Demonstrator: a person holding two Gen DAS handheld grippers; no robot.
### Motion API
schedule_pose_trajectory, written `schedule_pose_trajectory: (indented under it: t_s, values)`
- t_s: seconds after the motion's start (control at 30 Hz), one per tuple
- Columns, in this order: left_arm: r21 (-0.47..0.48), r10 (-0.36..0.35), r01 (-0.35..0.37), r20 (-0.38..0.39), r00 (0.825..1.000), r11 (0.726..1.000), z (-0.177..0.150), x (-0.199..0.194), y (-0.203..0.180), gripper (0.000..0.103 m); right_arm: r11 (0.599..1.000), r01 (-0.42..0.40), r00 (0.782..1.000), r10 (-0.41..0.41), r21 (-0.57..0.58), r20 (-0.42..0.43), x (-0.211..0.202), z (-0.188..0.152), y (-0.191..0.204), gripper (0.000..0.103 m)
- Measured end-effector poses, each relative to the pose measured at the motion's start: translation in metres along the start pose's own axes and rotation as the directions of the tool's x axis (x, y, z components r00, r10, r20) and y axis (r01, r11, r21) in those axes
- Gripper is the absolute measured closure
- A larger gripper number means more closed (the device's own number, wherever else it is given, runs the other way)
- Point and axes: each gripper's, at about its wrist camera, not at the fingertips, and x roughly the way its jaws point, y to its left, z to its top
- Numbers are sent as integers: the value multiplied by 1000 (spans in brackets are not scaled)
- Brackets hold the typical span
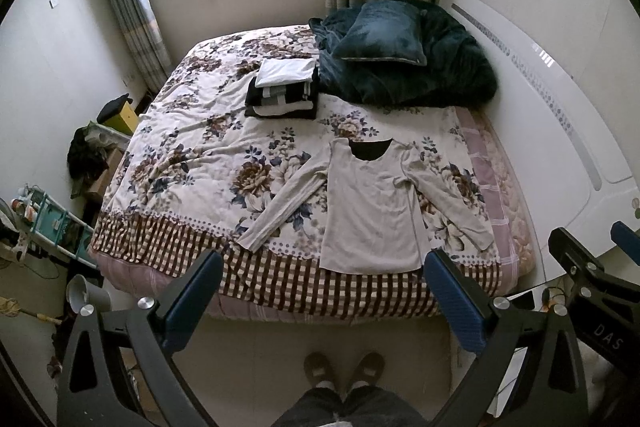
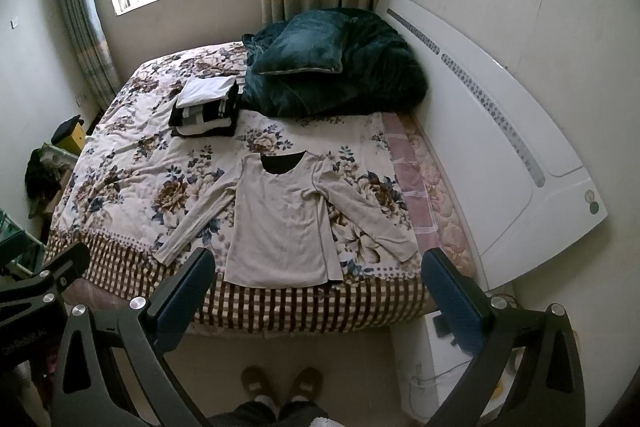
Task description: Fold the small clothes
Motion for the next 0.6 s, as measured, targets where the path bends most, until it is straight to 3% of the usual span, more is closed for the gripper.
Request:
schedule_pose_trajectory:
  t_s: [0.6]
  values:
    - [0, 2, -2, 22, 1000, 1000, 12, -6, -4, 0, 1000, -6, 1000, 6, 1, 11, -8, 17, -6, 0]
